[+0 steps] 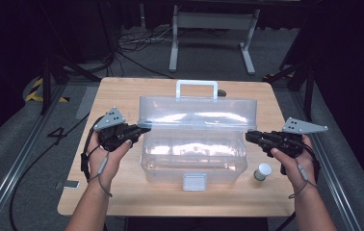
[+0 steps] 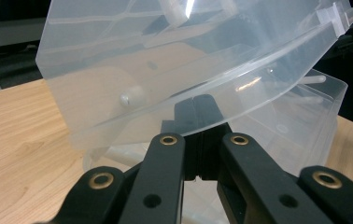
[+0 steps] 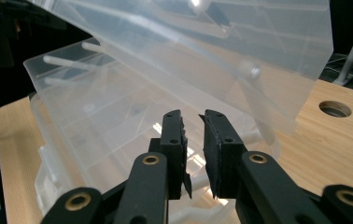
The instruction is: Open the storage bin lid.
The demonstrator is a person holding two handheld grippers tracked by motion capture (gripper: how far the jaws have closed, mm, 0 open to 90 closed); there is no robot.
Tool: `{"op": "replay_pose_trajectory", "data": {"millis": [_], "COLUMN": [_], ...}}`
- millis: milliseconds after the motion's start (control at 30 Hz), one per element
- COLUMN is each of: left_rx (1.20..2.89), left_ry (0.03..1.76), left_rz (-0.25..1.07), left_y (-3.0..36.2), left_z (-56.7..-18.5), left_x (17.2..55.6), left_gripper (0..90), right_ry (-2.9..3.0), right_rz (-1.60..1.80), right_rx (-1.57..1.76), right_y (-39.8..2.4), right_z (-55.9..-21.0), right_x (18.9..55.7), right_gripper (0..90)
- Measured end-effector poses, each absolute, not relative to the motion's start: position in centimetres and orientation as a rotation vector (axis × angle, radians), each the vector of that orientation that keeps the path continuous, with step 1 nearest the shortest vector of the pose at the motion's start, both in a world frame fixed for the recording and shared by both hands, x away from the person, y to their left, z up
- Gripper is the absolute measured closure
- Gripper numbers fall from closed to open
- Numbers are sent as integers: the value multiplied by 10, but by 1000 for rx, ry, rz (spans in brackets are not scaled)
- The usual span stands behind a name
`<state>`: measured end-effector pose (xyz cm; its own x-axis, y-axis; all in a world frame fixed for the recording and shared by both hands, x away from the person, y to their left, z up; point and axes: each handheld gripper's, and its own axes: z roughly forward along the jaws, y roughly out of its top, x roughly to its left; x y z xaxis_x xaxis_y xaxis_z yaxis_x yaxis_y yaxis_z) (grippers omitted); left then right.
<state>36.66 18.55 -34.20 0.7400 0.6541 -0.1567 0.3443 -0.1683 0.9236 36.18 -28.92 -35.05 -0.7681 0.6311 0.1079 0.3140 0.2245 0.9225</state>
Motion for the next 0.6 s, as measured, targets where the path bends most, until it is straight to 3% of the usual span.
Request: {"op": "replay_pose_trajectory", "data": {"millis": [333, 600], "left_rx": [1779, 1779], "left_ry": [778, 807], "left_rz": [316, 285], "left_y": [187, 187], "left_z": [-337, -331], "left_x": [373, 379], "left_gripper": [896, 894], "right_ry": [2100, 1970], "right_rz": [1527, 1489], "right_rx": [978, 1035], "right_y": [-294, -288], "right_z": [-352, -356], "right_x": [349, 350], "right_gripper": [605, 521]}}
